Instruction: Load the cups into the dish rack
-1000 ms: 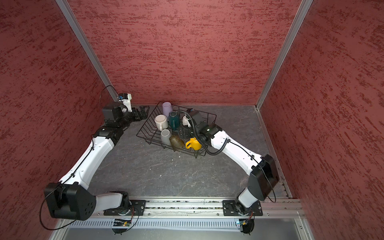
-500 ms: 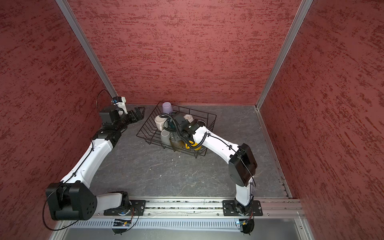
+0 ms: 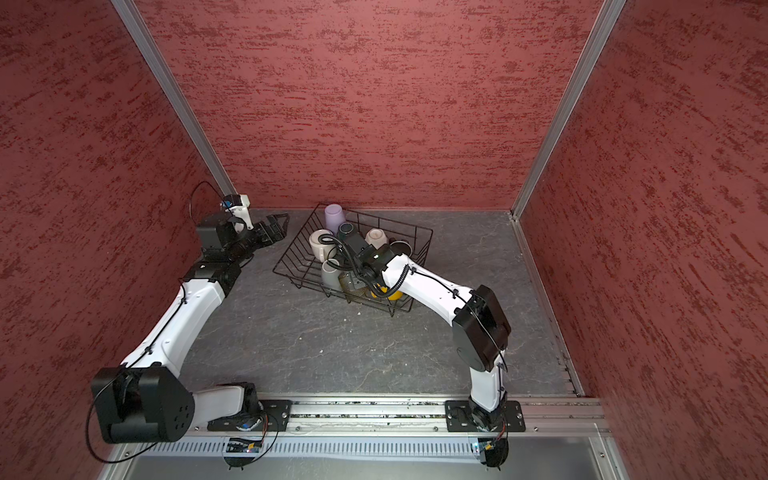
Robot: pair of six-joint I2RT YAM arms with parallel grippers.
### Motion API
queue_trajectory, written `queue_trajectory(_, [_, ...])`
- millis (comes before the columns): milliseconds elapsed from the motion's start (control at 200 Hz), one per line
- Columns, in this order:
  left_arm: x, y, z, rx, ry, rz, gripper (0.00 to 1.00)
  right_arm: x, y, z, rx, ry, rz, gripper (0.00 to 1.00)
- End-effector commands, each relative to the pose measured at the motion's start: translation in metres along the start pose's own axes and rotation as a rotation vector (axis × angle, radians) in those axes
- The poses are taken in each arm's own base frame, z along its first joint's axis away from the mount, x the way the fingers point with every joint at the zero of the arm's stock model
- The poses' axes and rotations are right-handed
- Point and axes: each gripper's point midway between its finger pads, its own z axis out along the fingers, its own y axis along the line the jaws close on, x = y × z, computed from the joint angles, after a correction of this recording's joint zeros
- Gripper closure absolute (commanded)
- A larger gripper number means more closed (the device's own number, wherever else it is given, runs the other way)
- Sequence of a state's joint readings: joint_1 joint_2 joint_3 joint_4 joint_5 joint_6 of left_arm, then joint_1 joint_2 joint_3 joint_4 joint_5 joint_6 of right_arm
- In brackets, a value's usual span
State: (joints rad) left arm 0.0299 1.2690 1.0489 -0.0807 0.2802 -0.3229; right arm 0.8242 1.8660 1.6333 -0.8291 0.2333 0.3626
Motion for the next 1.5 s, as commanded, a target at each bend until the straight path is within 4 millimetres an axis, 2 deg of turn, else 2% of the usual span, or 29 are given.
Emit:
queue_trajectory(0, [-0.01,-0.006,-0.008,0.026,-0.039,0.009,0.0,-0.003,-0.001,-0.02,-0.018,-0.04,0.035,0.17])
queue_trajectory(150, [-0.012,-0.006,-0.01,0.025,-0.049,0.005,0.0,-0.026,0.002,-0.03,-0.018,-0.094,0.035,0.15])
queue_trajectory(250, [-0.012,-0.005,-0.01,0.024,-0.052,0.002,0.0,-0.034,0.008,-0.022,-0.017,-0.091,0.021,0.15])
queue_trajectory(486, [-0.013,-0.003,-0.013,0.026,-0.061,-0.01,0.0,-0.037,0.015,0.002,0.011,-0.057,-0.007,0.15])
queue_trajectory(616, [-0.011,-0.001,-0.011,0.026,-0.056,-0.018,0.0,-0.035,0.012,0.012,0.044,-0.034,-0.02,0.15])
queue_trajectory(766, [-0.012,0.001,-0.012,0.024,-0.062,-0.022,0.0,-0.026,0.008,0.013,0.07,-0.008,-0.029,0.16])
queue_trajectory(992, [-0.014,0.003,-0.014,0.023,-0.074,-0.022,0.0,-0.011,-0.004,0.001,0.087,-0.005,-0.002,0.16])
queue_trajectory(1227, [-0.012,0.005,-0.014,0.023,-0.076,-0.021,0.0,-0.009,0.0,-0.014,0.017,-0.045,0.048,0.14])
queue_trajectory(1398, [-0.009,0.011,-0.017,0.01,-0.1,-0.007,0.0,-0.03,-0.001,-0.044,-0.06,-0.183,0.105,0.09])
queue_trajectory(1498, [-0.002,0.02,-0.02,-0.016,-0.135,0.039,0.0,-0.047,-0.025,-0.071,-0.079,-0.307,0.158,0.03])
